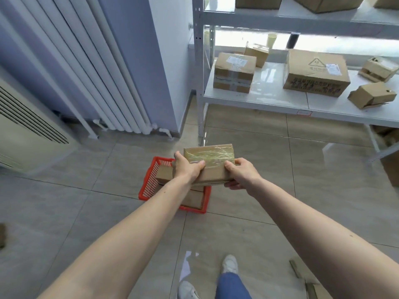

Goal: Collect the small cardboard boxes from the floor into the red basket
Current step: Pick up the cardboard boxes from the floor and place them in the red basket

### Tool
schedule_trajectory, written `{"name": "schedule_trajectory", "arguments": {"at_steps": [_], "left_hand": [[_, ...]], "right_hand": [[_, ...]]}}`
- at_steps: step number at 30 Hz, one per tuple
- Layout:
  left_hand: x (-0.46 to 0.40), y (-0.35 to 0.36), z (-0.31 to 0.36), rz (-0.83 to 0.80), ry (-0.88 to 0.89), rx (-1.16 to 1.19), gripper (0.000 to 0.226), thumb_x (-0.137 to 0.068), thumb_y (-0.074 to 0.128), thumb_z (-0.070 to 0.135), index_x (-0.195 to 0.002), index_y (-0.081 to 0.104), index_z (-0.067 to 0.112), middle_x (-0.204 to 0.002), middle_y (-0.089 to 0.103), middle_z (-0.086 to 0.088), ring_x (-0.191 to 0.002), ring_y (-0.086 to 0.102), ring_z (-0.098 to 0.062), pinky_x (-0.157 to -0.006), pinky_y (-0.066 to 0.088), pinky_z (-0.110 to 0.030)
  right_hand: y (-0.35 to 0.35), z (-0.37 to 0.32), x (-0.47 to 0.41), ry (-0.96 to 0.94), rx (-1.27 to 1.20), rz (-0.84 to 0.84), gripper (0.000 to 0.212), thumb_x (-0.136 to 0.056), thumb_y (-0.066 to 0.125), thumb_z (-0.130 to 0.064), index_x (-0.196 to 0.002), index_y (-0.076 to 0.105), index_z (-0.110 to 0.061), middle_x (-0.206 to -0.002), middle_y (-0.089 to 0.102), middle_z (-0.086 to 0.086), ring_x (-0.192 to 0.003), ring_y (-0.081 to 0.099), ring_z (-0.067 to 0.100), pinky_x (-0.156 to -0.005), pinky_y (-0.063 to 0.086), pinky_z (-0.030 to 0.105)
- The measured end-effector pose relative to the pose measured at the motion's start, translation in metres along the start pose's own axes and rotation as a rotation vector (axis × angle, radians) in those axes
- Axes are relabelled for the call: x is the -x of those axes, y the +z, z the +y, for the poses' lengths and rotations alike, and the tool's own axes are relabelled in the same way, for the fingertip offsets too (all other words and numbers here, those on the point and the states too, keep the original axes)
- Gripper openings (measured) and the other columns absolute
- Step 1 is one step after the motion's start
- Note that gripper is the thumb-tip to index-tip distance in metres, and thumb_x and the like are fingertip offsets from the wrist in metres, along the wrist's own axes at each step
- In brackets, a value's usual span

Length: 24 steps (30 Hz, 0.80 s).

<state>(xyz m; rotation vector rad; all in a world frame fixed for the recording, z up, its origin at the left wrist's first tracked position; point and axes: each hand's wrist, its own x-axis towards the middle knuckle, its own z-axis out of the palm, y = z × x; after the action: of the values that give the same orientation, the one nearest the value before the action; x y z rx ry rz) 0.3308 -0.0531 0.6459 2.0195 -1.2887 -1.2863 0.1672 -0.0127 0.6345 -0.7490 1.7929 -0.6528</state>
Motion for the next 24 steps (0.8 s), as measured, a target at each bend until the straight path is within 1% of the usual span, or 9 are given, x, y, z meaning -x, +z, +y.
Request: {"name": "schedule_trajectory", "arguments": {"at_steps": [2,4,8,10,12,16,18,21,24], "left_hand": [[-0.018,-0.012,-0.003,-0.005,-0.006,-0.007,0.096,-0.079,0.076,0.034,-0.151,0.016,0.012,-0.147,0.037,-0.013,-0.134,0.042,-0.030,-0.112,0.036,-0.040],[-0.036,-0.023,-0.004,-0.008,-0.007,-0.024,0.094,-0.079,0.076,0.034,-0.150,0.018,0.012,-0.147,0.037,-0.013,-0.133,0.042,-0.030,-0.112,0.036,-0.038],[-0.081,-0.038,0.005,-0.012,-0.013,-0.046,0.091,-0.079,0.075,0.034,-0.149,0.021,0.014,-0.144,0.039,-0.012,-0.130,0.045,-0.030,-0.107,0.042,-0.040],[-0.108,-0.045,0.014,-0.032,-0.004,-0.058,0.090,-0.080,0.075,0.033,-0.149,0.021,0.014,-0.145,0.038,-0.012,-0.131,0.044,-0.030,-0.107,0.041,-0.038],[-0.135,-0.051,0.025,-0.039,0.005,-0.070,0.086,-0.081,0.074,0.031,-0.148,0.023,0.012,-0.145,0.037,-0.014,-0.132,0.043,-0.030,-0.106,0.037,-0.035],[-0.186,-0.059,0.041,-0.070,-0.020,-0.063,0.085,-0.081,0.074,0.029,-0.148,0.024,0.013,-0.144,0.037,-0.013,-0.130,0.044,-0.029,-0.105,0.038,-0.033],[-0.212,-0.061,0.045,-0.090,-0.024,-0.069,0.087,-0.080,0.074,0.028,-0.149,0.023,0.013,-0.145,0.038,-0.013,-0.130,0.044,-0.028,-0.104,0.038,-0.033],[-0.245,-0.065,0.046,-0.117,-0.027,-0.098,0.085,-0.082,0.073,0.026,-0.149,0.023,0.012,-0.145,0.038,-0.012,-0.131,0.044,-0.027,-0.100,0.039,-0.031],[-0.278,-0.068,0.043,-0.154,-0.022,-0.128,0.082,-0.083,0.072,0.024,-0.147,0.023,0.013,-0.145,0.040,-0.011,-0.131,0.044,-0.027,-0.103,0.039,-0.034]], "right_hand": [[0.016,-0.011,-0.010,0.007,0.014,-0.004,0.040,-0.093,0.055,-0.038,-0.124,0.051,-0.014,-0.111,0.068,0.016,-0.075,0.075,0.037,-0.068,0.063,0.045],[0.030,-0.022,-0.024,0.016,0.030,-0.010,0.045,-0.091,0.054,-0.039,-0.128,0.050,-0.014,-0.112,0.067,0.016,-0.073,0.076,0.037,-0.069,0.063,0.047],[0.052,-0.047,-0.061,0.022,0.041,-0.016,0.049,-0.090,0.054,-0.040,-0.132,0.048,-0.014,-0.115,0.067,0.016,-0.071,0.076,0.035,-0.065,0.063,0.043],[0.061,-0.063,-0.085,0.018,0.041,-0.003,0.049,-0.091,0.054,-0.041,-0.132,0.048,-0.014,-0.116,0.066,0.016,-0.073,0.076,0.035,-0.066,0.063,0.045],[0.067,-0.082,-0.108,0.025,0.055,0.008,0.045,-0.092,0.053,-0.041,-0.129,0.050,-0.015,-0.114,0.067,0.015,-0.074,0.076,0.035,-0.067,0.063,0.045],[0.080,-0.116,-0.150,0.058,0.062,0.019,0.037,-0.093,0.054,-0.039,-0.122,0.053,-0.017,-0.113,0.066,0.015,-0.079,0.075,0.036,-0.063,0.063,0.040],[0.087,-0.128,-0.171,0.071,0.070,0.033,0.039,-0.093,0.055,-0.039,-0.124,0.053,-0.016,-0.113,0.067,0.015,-0.081,0.074,0.035,-0.063,0.062,0.039],[0.101,-0.138,-0.197,0.104,0.071,0.041,0.041,-0.093,0.055,-0.039,-0.127,0.053,-0.016,-0.113,0.067,0.015,-0.081,0.074,0.034,-0.067,0.063,0.044],[0.117,-0.142,-0.221,0.139,0.041,0.054,0.044,-0.093,0.054,-0.039,-0.130,0.052,-0.015,-0.114,0.066,0.013,-0.080,0.075,0.033,-0.069,0.064,0.046]]}}
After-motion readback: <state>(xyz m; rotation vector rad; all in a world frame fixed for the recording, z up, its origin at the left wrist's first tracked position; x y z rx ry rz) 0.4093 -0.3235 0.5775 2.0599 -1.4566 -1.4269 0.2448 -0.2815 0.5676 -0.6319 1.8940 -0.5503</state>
